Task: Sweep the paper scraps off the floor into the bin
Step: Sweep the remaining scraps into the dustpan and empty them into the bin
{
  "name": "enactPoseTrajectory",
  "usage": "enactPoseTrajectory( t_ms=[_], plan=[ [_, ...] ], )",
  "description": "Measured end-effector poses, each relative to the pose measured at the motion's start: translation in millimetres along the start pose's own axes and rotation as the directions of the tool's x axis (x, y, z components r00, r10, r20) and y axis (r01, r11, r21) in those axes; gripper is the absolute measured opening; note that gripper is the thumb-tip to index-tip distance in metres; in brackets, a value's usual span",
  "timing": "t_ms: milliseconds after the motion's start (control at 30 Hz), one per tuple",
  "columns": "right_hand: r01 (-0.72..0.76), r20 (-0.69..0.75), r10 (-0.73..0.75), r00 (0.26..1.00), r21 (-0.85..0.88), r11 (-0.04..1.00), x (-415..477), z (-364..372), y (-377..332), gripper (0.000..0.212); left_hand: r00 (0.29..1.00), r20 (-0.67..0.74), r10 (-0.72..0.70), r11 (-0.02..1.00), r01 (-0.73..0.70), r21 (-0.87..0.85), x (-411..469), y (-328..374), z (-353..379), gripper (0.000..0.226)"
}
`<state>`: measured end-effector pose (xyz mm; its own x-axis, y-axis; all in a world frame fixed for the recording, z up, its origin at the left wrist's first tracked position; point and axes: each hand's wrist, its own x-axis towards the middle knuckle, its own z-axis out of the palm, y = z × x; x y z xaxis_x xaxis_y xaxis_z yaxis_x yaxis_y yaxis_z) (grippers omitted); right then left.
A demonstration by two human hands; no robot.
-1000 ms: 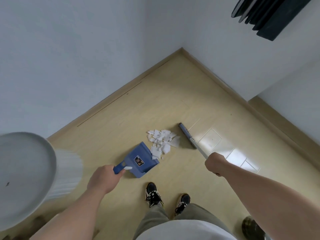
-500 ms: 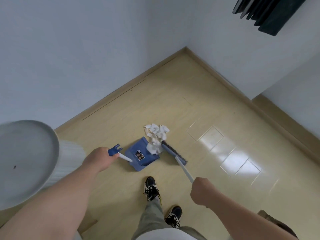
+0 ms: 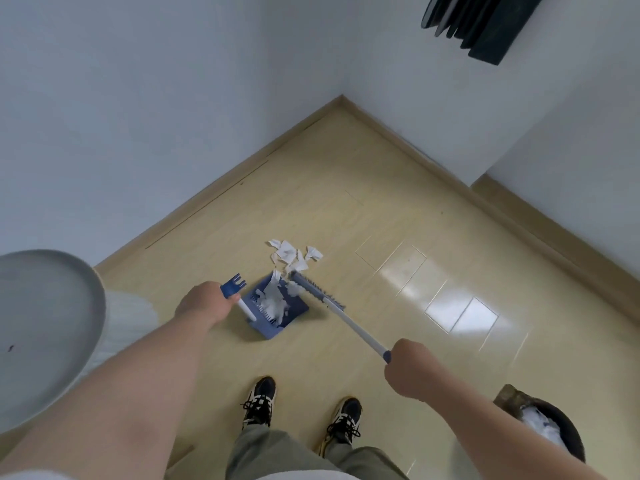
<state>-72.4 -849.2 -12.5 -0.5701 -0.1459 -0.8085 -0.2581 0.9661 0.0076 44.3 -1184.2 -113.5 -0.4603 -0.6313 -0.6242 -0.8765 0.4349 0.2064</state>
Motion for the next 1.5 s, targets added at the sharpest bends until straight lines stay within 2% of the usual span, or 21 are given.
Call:
enactPoseTrajectory(
  t_ms=[167,300,400,500,600,733,833,933,1100,1167,1300,1433,1500],
  plan=[
    [-0.144,-0.025,0.152,0.988,0.195,0.97,-4.6,4.4,-25.0,0.013,0.997,0.048,0.063,0.998,-0.062,-0.017,8.4,-30.7,-23.2,0.044],
    [-0.189,-0.058,0.206,0.977,0.22,0.957,2.4,12.1,-56.7,0.01,0.994,0.073,0.087,0.996,-0.087,-0.007,6.6,-61.5,-28.2,0.043],
    [-0.197,-0.073,0.215,0.974,0.204,0.959,12.5,13.2,-89.7,0.01,0.997,0.023,0.076,0.996,-0.074,-0.052,6.7,-79.2,-29.9,0.038],
    [-0.221,-0.075,0.237,0.969,0.18,0.959,28.4,11.0,-121.6,0.021,0.998,-0.041,0.045,0.996,-0.048,-0.075,4.9,-89.8,-25.1,0.036],
    [-0.19,-0.058,0.197,0.979,0.106,0.976,50.2,8.6,-155.4,0.027,0.997,-0.071,0.023,0.997,-0.028,-0.077,6.5,-97.5,-17.9,0.037],
    [-0.072,0.001,0.073,0.997,-0.127,0.989,68.9,6.8,-183.4,0.032,0.996,-0.081,0.042,0.994,-0.05,-0.094,12.4,-95.9,-13.7,0.037],
    [0.016,0.068,0.004,0.998,-0.295,0.955,62.4,18.9,-194.1,0.034,0.997,-0.061,0.036,0.995,-0.041,-0.089,18.1,-95.4,-18.3,0.035],
    [0.078,0.106,-0.04,0.994,-0.39,0.917,41.6,36.4,-197.8,0.033,0.998,-0.039,0.041,0.994,-0.045,-0.1,16.6,-96.3,-21.2,0.035],
    [0.061,0.132,-0.025,0.991,-0.275,0.959,6.7,43.9,-188.0,0.025,0.998,-0.033,0.047,0.992,-0.051,-0.117,10.4,-98.2,-23.6,0.037],
    [0.02,0.08,-0.005,0.997,-0.191,0.981,-5.6,37.9,-184.1,0.014,0.998,-0.039,0.047,0.992,-0.051,-0.113,7.8,-99.3,-24.3,0.037],
    [-0.012,0.02,0.014,1.0,-0.068,0.998,-22.6,24.3,-172.4,0.022,0.998,-0.034,0.055,0.993,-0.058,-0.106,8.6,-98.3,-26.2,0.037],
    [-0.018,-0.046,0.018,0.999,-0.01,1.0,-28.5,14.1,-169.4,0.01,0.997,-0.04,0.062,0.992,-0.066,-0.103,9.1,-95.9,-25.7,0.036],
    [-0.021,-0.083,0.021,0.996,0.005,1.0,-21.7,7.1,-175.8,0.014,0.998,-0.044,0.055,0.993,-0.059,-0.105,10.3,-94.9,-24.6,0.037]
  ],
)
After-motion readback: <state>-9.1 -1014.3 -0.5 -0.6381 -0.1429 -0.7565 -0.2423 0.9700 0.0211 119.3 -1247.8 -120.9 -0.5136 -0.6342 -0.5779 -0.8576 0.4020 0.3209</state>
